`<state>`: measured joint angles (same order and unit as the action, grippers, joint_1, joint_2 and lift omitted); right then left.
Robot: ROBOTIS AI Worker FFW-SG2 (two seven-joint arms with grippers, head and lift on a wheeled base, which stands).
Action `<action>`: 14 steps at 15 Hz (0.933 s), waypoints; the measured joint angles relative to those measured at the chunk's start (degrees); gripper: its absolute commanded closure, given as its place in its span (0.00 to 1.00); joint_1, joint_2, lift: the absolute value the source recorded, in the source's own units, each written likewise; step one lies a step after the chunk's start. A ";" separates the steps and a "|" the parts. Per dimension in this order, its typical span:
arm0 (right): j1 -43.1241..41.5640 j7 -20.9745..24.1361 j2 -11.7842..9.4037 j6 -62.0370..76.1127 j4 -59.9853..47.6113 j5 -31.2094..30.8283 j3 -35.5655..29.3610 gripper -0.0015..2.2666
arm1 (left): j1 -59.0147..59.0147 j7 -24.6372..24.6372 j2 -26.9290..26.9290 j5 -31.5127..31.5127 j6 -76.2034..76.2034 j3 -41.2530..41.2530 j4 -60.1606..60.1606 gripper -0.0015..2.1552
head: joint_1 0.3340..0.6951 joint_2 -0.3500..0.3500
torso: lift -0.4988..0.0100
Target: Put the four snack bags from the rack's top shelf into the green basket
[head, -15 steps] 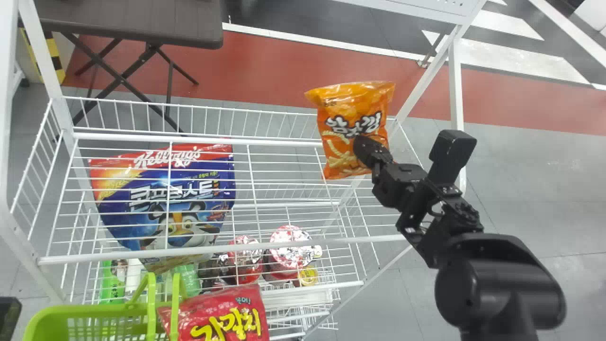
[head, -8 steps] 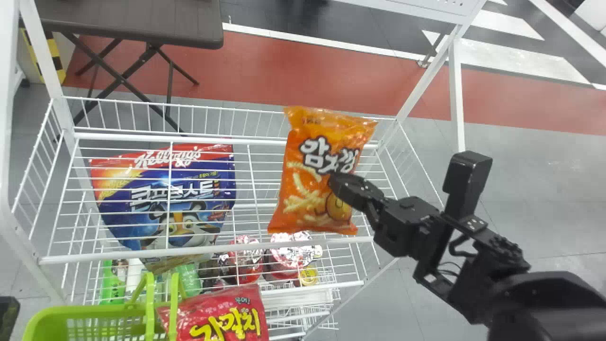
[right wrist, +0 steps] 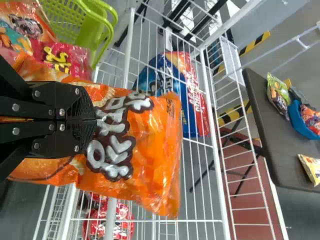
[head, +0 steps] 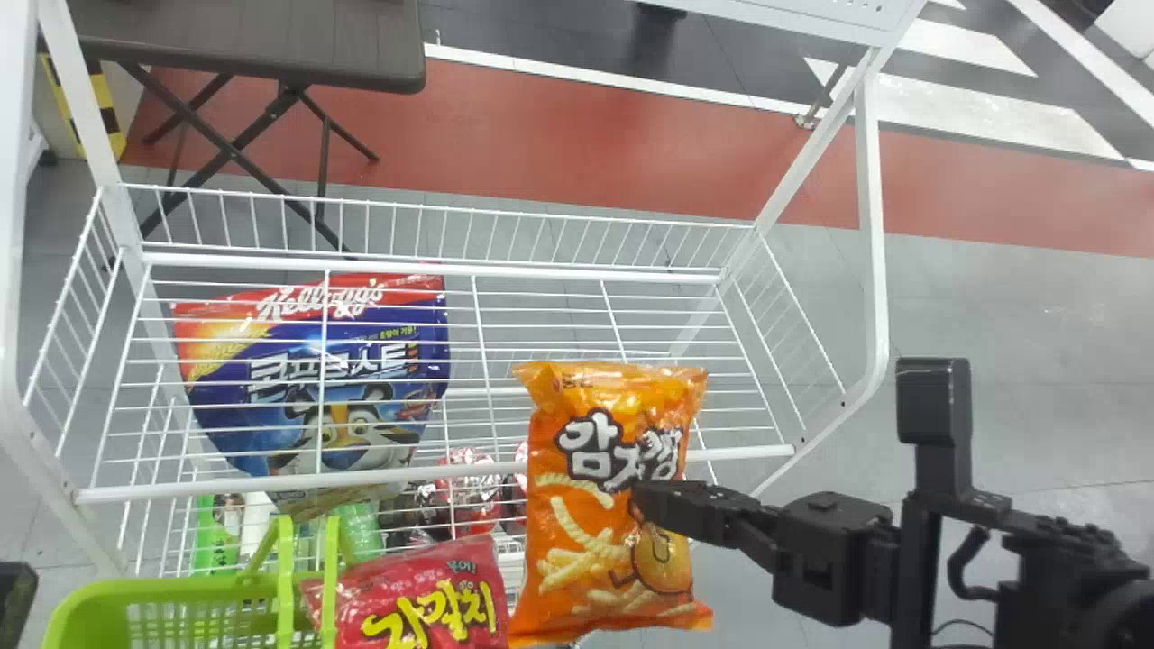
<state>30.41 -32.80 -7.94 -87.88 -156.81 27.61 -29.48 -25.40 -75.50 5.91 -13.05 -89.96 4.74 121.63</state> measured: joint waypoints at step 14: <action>0.24 13.19 -0.44 -0.15 5.32 6.86 20.17 0.96 | 0.00 0.02 -0.11 -0.23 0.00 0.00 0.37 0.99 | 1.00 0.30 | 0.98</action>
<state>30.65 -19.60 -8.38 -88.03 -151.49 34.47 -9.31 -25.40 -75.47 5.80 -13.28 -89.96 4.74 122.01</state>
